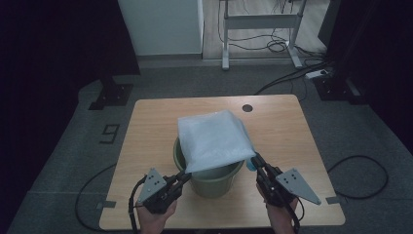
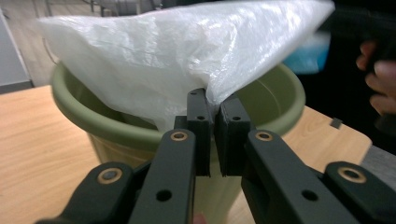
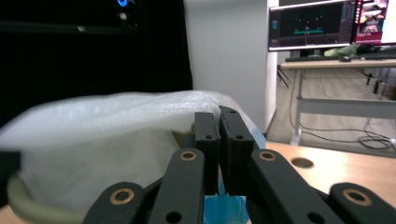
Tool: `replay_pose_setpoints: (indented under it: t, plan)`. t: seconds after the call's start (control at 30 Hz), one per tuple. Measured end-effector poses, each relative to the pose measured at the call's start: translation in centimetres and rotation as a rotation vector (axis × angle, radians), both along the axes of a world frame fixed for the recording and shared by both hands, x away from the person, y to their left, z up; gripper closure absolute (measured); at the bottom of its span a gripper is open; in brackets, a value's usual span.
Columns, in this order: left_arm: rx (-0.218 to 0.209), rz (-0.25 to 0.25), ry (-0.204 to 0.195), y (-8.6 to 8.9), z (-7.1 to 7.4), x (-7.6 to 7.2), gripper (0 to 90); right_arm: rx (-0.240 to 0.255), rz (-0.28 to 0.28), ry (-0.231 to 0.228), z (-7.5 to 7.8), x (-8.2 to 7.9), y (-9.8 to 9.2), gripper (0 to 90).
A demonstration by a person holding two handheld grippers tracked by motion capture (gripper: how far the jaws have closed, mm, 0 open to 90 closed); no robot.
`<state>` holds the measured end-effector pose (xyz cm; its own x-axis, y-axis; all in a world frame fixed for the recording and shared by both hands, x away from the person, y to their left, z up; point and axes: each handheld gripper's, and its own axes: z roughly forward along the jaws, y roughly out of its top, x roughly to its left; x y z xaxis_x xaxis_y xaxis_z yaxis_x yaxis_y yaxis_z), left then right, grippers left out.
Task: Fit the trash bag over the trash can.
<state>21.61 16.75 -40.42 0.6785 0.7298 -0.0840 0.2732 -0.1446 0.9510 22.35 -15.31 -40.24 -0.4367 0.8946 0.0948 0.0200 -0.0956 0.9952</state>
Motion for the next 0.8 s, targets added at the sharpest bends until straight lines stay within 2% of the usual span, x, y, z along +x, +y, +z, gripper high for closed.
replay_pose_setpoints:
  t: [0.07,0.1,0.17,0.23,0.27,0.3,0.33,0.37,0.43,0.6,0.63,0.73,0.8]
  plan:
    - [-0.005,-0.009,0.002,0.0,0.0,-0.1,82.2,0.008,0.004,-0.008,0.2,0.1,0.1,85.9]
    - [-0.010,-0.046,0.012,0.0,0.1,-0.1,80.2,0.022,0.022,-0.026,0.7,0.1,0.4,85.9]
    - [-0.002,-0.049,0.007,0.0,0.2,-0.2,78.4,0.025,0.027,-0.037,0.8,0.0,0.6,86.2]
    - [-0.017,-0.050,0.001,0.2,0.5,-0.6,64.4,0.020,0.035,-0.071,1.3,-0.2,0.9,86.4]
    - [-0.017,-0.050,0.001,0.2,0.5,-0.6,60.5,0.020,0.035,-0.071,1.3,-0.2,0.9,86.4]
    - [-0.041,-0.043,0.001,0.7,0.7,-0.8,56.5,0.006,0.032,-0.092,1.5,-0.4,1.0,86.5]
    - [-0.041,-0.043,0.001,0.7,0.7,-0.8,52.8,0.006,0.032,-0.092,1.5,-0.4,1.0,86.5]
    - [-0.052,-0.049,0.008,1.0,1.0,-0.9,52.8,-0.002,0.029,-0.102,1.6,-0.5,1.0,86.5]
    - [-0.054,-0.037,0.012,1.7,1.5,-1.2,45.0,-0.023,0.017,-0.116,1.7,-0.7,0.7,86.6]
    - [-0.071,0.001,0.006,2.5,2.3,-0.9,42.0,-0.036,0.024,-0.102,1.6,-0.5,0.5,86.6]
    - [-0.076,0.022,0.009,2.6,2.8,-0.3,41.3,-0.042,0.033,-0.101,1.6,-0.5,0.6,86.6]
    - [-0.075,0.032,0.025,2.6,3.4,0.4,40.0,-0.051,0.042,-0.105,1.6,-0.6,0.9,86.8]
    - [-0.051,0.044,0.037,2.3,4.3,1.6,38.7,-0.072,0.057,-0.108,1.6,-0.6,1.2,86.9]
